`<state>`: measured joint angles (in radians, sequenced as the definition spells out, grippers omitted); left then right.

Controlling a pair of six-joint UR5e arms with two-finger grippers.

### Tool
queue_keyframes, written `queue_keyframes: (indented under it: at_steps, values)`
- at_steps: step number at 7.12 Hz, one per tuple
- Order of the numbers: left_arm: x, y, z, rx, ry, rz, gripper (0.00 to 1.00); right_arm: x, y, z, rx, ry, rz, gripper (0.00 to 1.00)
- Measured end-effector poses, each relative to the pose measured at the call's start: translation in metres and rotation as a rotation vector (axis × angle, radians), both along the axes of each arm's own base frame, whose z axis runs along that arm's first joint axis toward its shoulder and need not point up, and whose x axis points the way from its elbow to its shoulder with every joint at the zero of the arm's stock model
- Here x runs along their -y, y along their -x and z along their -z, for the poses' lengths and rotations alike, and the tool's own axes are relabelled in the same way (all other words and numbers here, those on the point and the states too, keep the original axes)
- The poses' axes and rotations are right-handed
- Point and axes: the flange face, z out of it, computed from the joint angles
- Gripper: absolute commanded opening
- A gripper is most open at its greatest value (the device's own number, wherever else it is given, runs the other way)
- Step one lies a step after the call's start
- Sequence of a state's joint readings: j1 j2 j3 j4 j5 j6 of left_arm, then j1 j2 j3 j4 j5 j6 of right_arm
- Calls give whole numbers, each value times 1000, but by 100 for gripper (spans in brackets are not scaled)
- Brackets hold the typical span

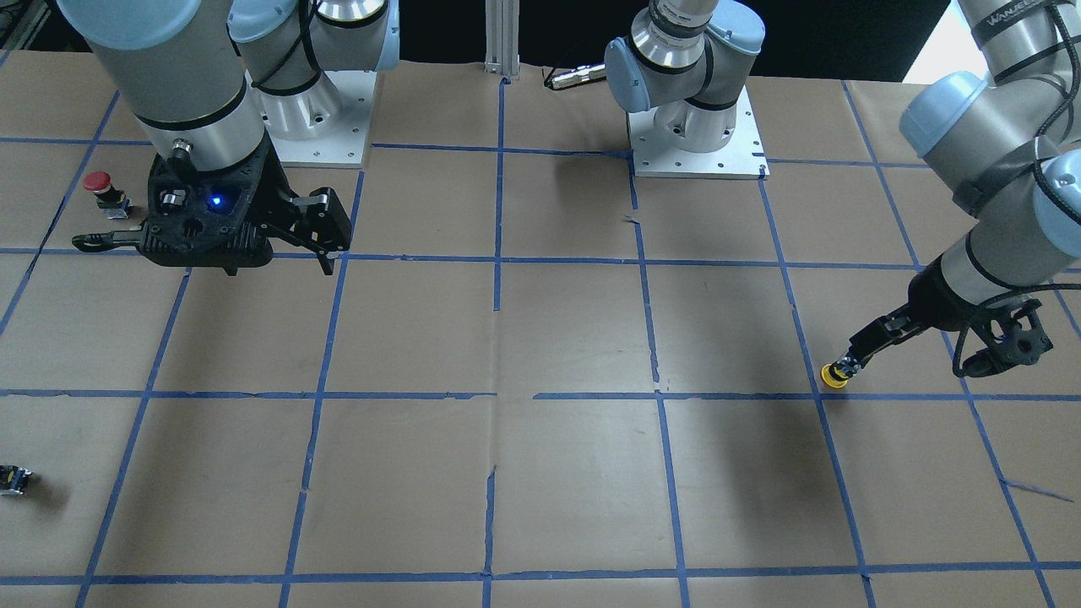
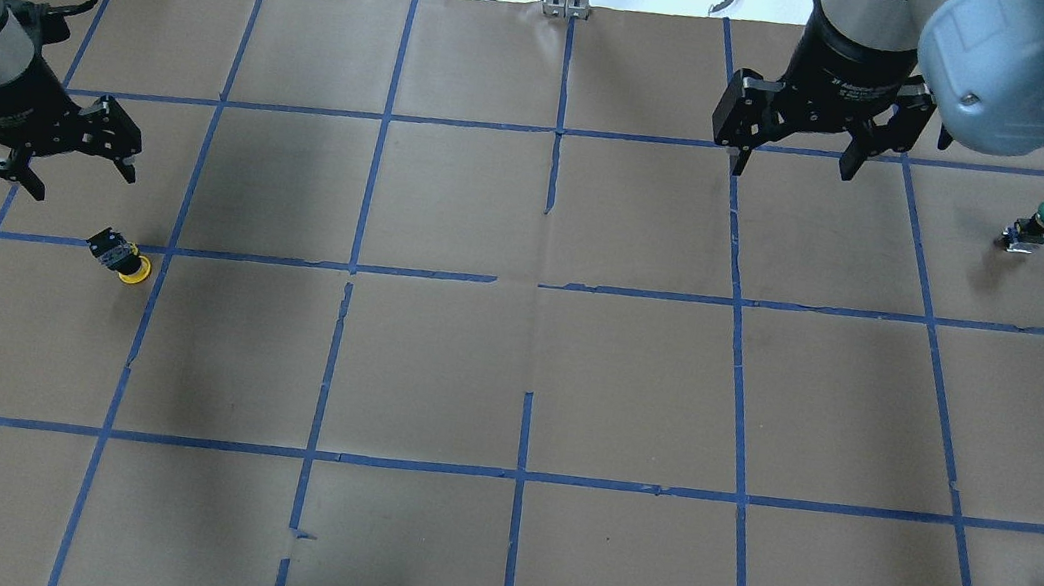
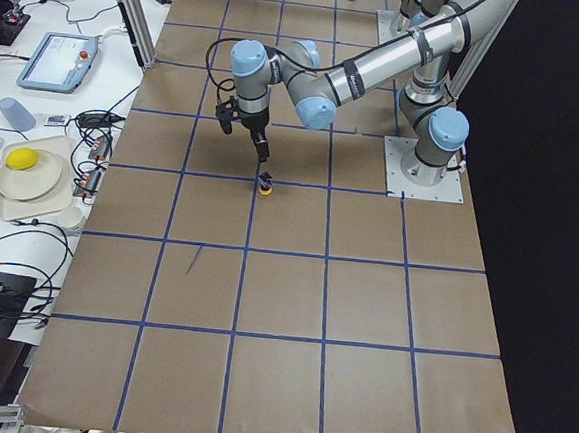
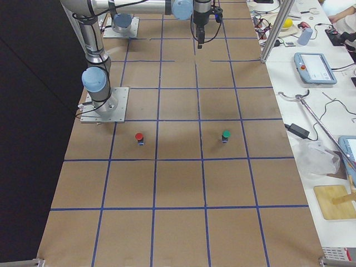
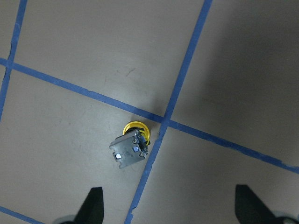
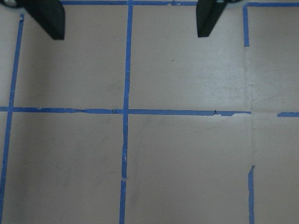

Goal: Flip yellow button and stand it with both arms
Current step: 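Lower the left gripper and close it on the yellow button's body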

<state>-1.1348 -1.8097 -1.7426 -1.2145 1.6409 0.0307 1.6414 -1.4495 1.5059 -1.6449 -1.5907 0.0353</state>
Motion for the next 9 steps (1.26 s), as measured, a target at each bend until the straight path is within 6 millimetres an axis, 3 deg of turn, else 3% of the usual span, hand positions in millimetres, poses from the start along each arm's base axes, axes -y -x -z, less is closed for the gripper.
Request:
queue_keyframes:
  at_steps: [1,3,6,8,9]
  values:
    - [0,-13,10,-7,-13,-12,99,0,0,0,0,0,0,100]
    - [-3,-21,32,-36,-57,107,99,0,0,0,0,-1,0,100]
    - [-24,-12,80,-37,-47,293,99,0,1,0,-2,-1,1,100]
    - [-30,-9,91,-20,-20,414,98,0,1,-1,-2,-1,0,100]
    - [-31,-8,91,-20,-18,446,82,0,1,-1,-2,-1,1,100]
